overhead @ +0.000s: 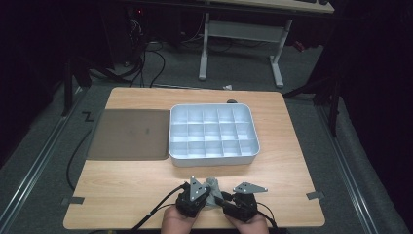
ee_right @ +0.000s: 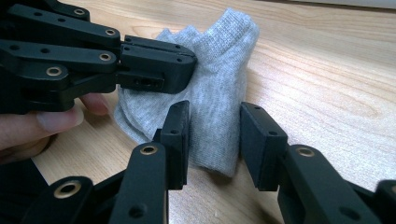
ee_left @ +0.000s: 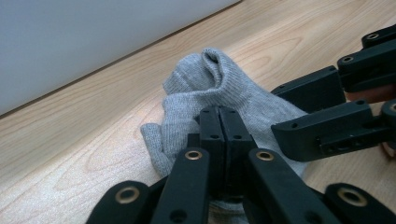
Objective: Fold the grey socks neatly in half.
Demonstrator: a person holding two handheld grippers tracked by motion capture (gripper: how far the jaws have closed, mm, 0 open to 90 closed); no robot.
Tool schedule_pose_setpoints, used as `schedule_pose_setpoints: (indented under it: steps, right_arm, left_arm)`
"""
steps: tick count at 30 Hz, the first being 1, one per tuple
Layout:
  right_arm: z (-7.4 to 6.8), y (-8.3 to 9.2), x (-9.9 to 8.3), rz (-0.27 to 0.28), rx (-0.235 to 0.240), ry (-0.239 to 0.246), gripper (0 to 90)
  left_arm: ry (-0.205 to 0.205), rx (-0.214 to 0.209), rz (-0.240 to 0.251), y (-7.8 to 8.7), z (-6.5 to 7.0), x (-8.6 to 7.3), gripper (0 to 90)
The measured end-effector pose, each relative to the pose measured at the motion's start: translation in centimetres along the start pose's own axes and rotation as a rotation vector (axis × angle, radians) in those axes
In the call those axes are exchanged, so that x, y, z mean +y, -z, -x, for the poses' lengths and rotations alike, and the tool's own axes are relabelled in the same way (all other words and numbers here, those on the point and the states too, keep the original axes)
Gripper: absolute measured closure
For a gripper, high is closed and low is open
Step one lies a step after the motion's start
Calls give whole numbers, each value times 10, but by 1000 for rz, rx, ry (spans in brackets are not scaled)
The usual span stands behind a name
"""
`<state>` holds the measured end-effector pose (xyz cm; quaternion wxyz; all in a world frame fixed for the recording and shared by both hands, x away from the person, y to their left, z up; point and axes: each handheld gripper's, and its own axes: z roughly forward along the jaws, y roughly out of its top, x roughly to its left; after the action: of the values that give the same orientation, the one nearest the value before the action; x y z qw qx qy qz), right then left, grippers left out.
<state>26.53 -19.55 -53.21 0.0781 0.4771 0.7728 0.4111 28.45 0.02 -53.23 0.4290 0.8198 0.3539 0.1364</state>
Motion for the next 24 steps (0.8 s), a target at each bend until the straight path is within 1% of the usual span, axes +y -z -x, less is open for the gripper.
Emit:
schedule_pose_setpoints:
  steps: [4, 5, 6, 7, 8, 9, 13, 17, 18, 19, 20, 21, 24]
  right_arm:
    - [-1, 0, 0, 1, -2, -9, 652]
    - [0, -1, -1, 4, 4, -15, 678]
    - [0, -1, -1, 4, 4, -15, 678]
    - [0, -1, -2, 13, 18, -19, 729]
    - [0, -1, -2, 13, 18, -19, 729]
    - [-2, 0, -2, 16, 12, -7, 777]
    - [-9, 2, 0, 26, -27, 51, 795]
    - [-15, 8, 3, 45, -20, 72, 801]
    - [-21, 9, 4, 54, -22, 103, 804]
    - [-24, 9, 5, 56, -26, 117, 806]
    - [-24, 9, 5, 56, -26, 117, 806]
    - [-27, 9, 4, 59, -27, 132, 808]
    - [-27, 9, 4, 61, -24, 134, 810]
  left_arm:
    - [-8, 3, -2, -1, 1, 0, 900]
    - [-10, 3, -4, -1, 1, 0, 900]
    - [-10, 3, -4, -1, 1, 0, 900]
    - [-18, 11, -4, -1, 2, 0, 900]
    - [-18, 11, -4, -1, 2, 0, 900]
    - [-28, 15, -7, -1, 3, 0, 900]
    - [-31, 18, -7, -2, 4, 1, 900]
    - [-44, 14, -11, -2, 5, 1, 900]
    - [-49, 17, -11, -2, 6, 1, 900]
    - [-50, 16, -11, -2, 6, 1, 900]
    - [-50, 16, -11, -2, 6, 1, 900]
    - [-48, 11, -13, -2, 6, 1, 900]
    - [-48, 8, -13, -3, 5, 1, 900]
